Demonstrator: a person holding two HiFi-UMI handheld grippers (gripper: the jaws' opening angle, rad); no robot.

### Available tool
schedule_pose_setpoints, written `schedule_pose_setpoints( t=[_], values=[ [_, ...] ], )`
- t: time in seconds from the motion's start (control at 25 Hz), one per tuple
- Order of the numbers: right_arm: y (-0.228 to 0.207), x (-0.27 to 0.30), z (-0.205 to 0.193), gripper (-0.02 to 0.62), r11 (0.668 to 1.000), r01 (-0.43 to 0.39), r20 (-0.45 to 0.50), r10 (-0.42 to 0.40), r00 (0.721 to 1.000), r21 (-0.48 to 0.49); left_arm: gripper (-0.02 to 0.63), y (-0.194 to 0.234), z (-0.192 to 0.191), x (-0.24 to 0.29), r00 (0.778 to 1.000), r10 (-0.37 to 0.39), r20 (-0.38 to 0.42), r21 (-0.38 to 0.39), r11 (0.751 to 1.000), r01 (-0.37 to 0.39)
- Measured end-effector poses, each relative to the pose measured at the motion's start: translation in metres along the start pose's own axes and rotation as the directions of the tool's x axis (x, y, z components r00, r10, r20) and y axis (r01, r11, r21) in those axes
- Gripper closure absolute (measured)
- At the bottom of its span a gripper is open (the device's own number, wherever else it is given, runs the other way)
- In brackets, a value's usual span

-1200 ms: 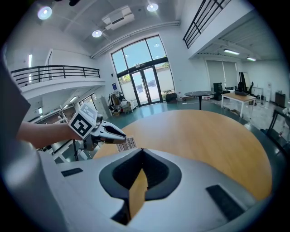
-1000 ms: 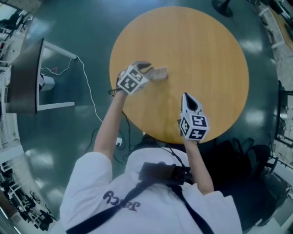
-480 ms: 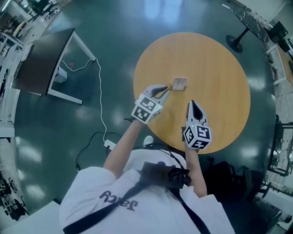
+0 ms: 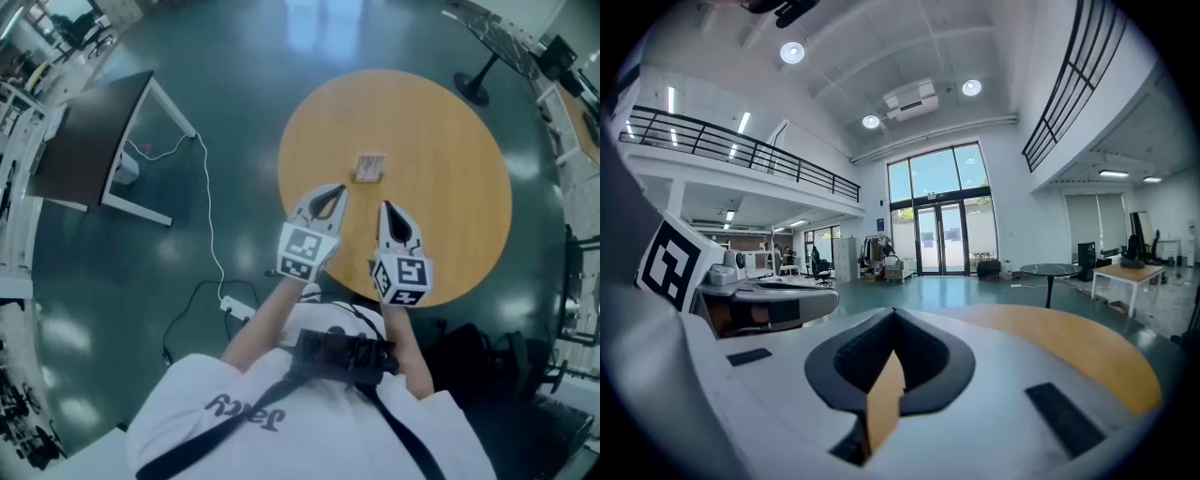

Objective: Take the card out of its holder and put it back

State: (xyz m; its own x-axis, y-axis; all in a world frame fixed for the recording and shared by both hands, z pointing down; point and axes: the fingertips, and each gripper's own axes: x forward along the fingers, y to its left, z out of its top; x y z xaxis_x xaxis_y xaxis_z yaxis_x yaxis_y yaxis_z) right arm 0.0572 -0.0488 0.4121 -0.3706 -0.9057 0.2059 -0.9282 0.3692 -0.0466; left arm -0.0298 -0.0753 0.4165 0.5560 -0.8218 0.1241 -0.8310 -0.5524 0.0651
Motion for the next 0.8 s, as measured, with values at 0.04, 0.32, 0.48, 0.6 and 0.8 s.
schedule_pose_setpoints(
  t=[0.04, 0.32, 0.48, 0.6, 0.8],
  values=[
    [0.000, -0.002, 0.002, 0.575, 1.000, 0.003, 0.005, -0.003, 1.000, -0.004, 0.592, -0.004, 0.003, 0.000, 1.000, -0.002, 0.012, 0.007, 1.000, 0.002],
    [-0.008, -0.015, 0.013, 0.575, 0.999, 0.049, 0.053, -0.048, 0.997, -0.018, 0.592, -0.021, 0.005, 0.003, 0.999, -0.029, 0.029, 0.010, 1.000, 0.029],
    [-0.010, -0.018, 0.016, 0.575, 0.997, 0.071, 0.066, -0.069, 0.995, -0.020, 0.592, -0.024, 0.001, 0.005, 0.999, -0.042, 0.017, -0.003, 0.999, 0.042],
    [-0.010, -0.021, 0.015, 0.575, 0.996, 0.086, 0.067, -0.084, 0.994, -0.021, 0.592, -0.027, -0.002, 0.004, 0.998, -0.055, 0.010, -0.007, 0.998, 0.055],
    [-0.005, -0.022, 0.006, 0.575, 0.996, 0.093, 0.046, -0.092, 0.995, -0.013, 0.592, -0.022, -0.013, 0.002, 0.997, -0.073, -0.011, -0.021, 0.997, 0.073]
  ],
)
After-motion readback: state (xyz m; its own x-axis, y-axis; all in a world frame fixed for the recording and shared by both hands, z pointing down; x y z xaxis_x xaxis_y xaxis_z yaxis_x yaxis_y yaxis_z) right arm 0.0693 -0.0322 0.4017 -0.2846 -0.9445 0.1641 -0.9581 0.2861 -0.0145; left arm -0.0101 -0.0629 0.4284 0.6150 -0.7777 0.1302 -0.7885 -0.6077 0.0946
